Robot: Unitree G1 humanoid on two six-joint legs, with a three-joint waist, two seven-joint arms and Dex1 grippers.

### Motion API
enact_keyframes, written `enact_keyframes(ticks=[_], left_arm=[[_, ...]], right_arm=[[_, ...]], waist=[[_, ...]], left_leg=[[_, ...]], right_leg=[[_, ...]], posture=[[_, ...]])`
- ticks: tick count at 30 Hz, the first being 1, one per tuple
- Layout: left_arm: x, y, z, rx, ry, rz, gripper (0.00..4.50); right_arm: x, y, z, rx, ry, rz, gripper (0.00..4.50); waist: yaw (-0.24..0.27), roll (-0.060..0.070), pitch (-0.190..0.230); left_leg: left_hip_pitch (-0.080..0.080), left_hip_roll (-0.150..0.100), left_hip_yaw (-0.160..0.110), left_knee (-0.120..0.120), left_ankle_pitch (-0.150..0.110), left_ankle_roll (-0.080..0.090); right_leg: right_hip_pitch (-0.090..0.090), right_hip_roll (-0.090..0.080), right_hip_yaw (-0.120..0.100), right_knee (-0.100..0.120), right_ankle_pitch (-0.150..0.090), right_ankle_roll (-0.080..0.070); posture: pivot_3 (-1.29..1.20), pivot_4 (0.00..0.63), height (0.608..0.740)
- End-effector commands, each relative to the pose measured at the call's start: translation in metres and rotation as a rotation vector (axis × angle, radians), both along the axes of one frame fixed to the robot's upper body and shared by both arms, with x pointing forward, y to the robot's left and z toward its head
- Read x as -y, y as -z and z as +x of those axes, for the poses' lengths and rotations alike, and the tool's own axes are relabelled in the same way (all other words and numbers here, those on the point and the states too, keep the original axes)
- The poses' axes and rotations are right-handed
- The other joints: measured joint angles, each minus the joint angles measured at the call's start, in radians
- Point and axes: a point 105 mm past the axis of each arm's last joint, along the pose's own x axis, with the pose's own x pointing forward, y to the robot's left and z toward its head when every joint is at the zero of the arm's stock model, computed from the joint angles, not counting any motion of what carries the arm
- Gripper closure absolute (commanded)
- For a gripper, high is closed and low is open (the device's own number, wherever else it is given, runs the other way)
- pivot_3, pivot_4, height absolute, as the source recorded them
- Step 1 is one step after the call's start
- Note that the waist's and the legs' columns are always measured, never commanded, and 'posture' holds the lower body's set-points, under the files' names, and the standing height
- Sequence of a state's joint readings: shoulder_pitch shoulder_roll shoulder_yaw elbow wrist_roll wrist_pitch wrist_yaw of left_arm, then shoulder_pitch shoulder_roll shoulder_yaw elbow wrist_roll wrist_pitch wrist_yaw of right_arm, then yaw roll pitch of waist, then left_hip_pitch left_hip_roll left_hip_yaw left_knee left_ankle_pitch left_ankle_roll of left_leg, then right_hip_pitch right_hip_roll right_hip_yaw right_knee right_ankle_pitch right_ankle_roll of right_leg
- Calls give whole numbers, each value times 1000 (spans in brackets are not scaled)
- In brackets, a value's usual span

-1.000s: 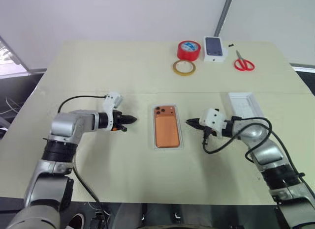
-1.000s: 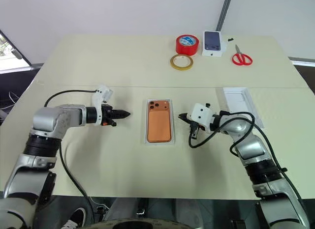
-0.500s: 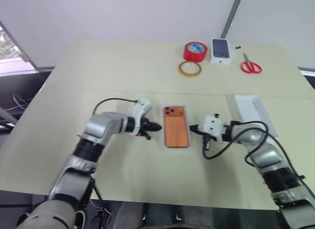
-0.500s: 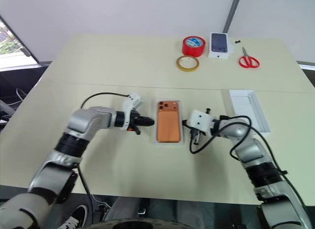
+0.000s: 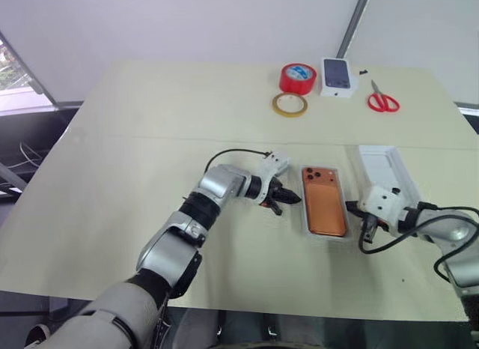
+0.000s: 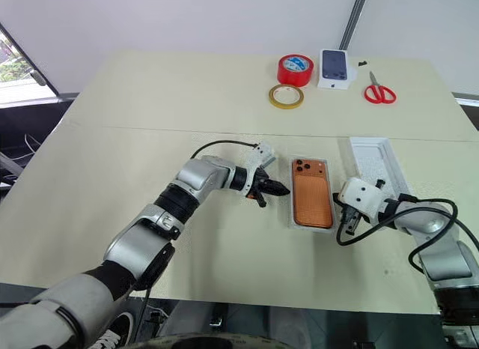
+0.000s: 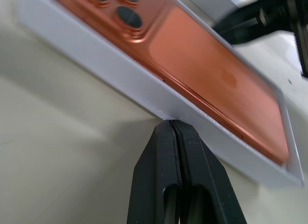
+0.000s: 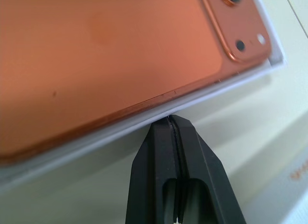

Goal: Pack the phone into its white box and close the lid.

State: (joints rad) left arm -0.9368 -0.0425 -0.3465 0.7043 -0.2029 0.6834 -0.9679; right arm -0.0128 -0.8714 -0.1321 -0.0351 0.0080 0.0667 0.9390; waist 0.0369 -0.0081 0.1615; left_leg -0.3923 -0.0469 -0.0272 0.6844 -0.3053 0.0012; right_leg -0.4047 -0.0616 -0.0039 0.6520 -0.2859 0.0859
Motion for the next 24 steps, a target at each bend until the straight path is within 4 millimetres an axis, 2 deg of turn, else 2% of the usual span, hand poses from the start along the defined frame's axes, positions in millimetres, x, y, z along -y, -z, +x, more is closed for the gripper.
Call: enact_keyframes(ticks=[1,4,9,11,14,16,21,24], left_arm=[[30,-20,-12,73,100,-87,4452],[24,-25,-4,59,68,-104,4452],[1,-22,13,123,16,-67,4452],[-9,-23,14,136,20,-69,4452],[-21,-30,5,129,60,-92,4452],[-27,-31,3,165,57,-87,4452],[-43,-44,9,205,-11,-126,4452],[-50,-59,18,222,-78,-203,3585]], right_arm=[[-14,-12,-1,39,-57,33,4500],[-10,-14,-2,43,-46,44,4500],[-5,-20,-9,-11,-54,81,4500],[1,-29,-3,44,-40,45,4500],[13,-45,6,96,-4,47,4500],[19,-48,10,119,0,10,4500],[19,-62,26,171,25,52,4500],[21,-69,35,130,101,184,3615]], waist=[[1,0,0],[1,0,0],[-2,0,0],[-6,0,0],[-21,0,0],[-25,1,0],[-25,1,0],[-25,1,0]], left_leg=[[0,0,0,0,0,0],[0,0,0,0,0,0],[0,0,0,0,0,0],[0,1,0,0,0,-1],[0,1,0,0,1,-1],[0,1,0,-1,1,-1],[1,2,0,0,1,-2],[0,2,0,0,1,-3]], right_leg=[[0,0,0,0,0,0],[0,0,0,0,0,0],[-1,0,0,0,0,0],[-1,1,0,0,0,0],[-1,1,0,2,0,0],[-1,1,0,2,0,0],[-1,1,0,2,0,0],[-1,1,0,2,0,0]], posture=[[0,150,740],[0,150,740],[0,150,740],[0,150,740],[0,150,740],[0,150,740],[0,150,740],[0,150,740]])
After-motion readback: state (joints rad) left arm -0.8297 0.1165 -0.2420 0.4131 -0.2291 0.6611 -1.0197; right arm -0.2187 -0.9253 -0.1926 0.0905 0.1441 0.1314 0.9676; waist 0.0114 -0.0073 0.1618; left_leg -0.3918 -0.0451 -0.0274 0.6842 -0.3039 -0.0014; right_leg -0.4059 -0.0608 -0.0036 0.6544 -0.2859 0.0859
